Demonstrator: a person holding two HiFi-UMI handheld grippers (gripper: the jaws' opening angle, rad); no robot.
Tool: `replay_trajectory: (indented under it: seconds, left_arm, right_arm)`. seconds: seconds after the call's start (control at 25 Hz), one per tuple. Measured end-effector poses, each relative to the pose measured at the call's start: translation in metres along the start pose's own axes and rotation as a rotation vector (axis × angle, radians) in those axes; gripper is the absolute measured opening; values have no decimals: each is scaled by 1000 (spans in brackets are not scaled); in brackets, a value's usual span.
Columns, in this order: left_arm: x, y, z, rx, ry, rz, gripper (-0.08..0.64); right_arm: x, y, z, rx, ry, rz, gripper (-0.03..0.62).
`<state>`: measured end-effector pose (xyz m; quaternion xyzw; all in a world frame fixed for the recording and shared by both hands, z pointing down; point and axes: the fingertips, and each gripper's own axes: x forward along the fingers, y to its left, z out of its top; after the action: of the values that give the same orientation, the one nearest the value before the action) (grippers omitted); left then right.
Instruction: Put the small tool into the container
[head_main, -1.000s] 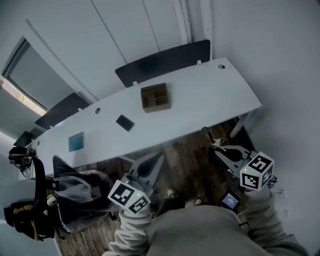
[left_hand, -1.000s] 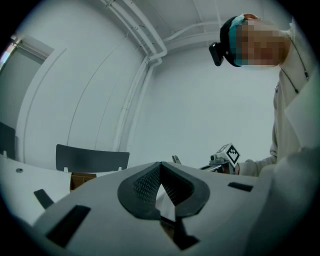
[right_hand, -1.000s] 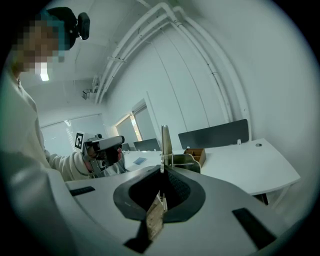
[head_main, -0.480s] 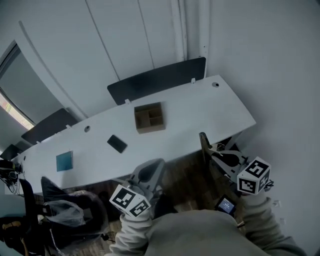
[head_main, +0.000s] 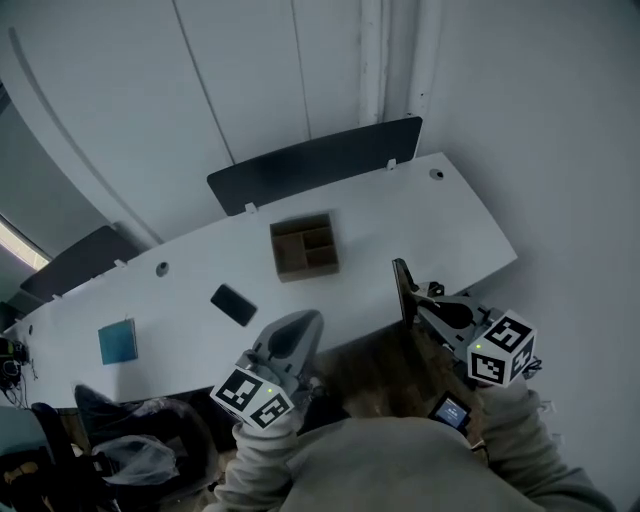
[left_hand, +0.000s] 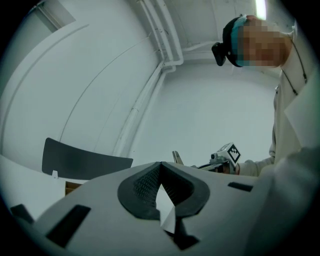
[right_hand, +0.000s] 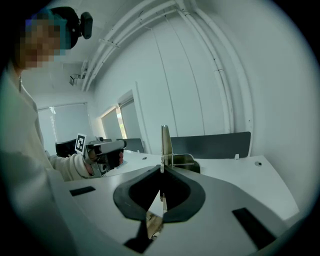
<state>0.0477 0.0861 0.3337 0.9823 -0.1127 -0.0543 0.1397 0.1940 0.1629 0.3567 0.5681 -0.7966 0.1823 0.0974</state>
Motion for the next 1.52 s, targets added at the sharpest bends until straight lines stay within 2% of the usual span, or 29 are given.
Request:
replay_trajectory:
  seconds: [0.2, 0.4, 0.6, 0.8, 1.04, 1.36, 1.52]
  left_arm:
    - [9, 55, 35, -10, 0, -24, 3]
    - [13, 102, 52, -3, 28, -64, 3]
    - [7, 166, 56, -1, 62, -13, 3]
    - [11, 205, 60, 0, 79, -20, 3]
    - [26, 222, 67, 16, 86, -19, 3]
    - [47, 241, 78, 55, 96, 62, 3]
    - [59, 247, 83, 70, 90, 73, 3]
  right_arm:
    - [44, -3, 38, 3, 31, 3, 23]
    - [95, -11, 76, -31, 18, -10, 23]
    - [153, -18, 111, -69, 14, -9, 23]
    - [193, -25, 126, -63, 12, -4, 23]
    - [221, -33, 131, -57, 35, 30, 23]
    - [247, -54, 144, -64, 40, 109, 23]
    - [259, -59, 153, -79, 32, 147, 23]
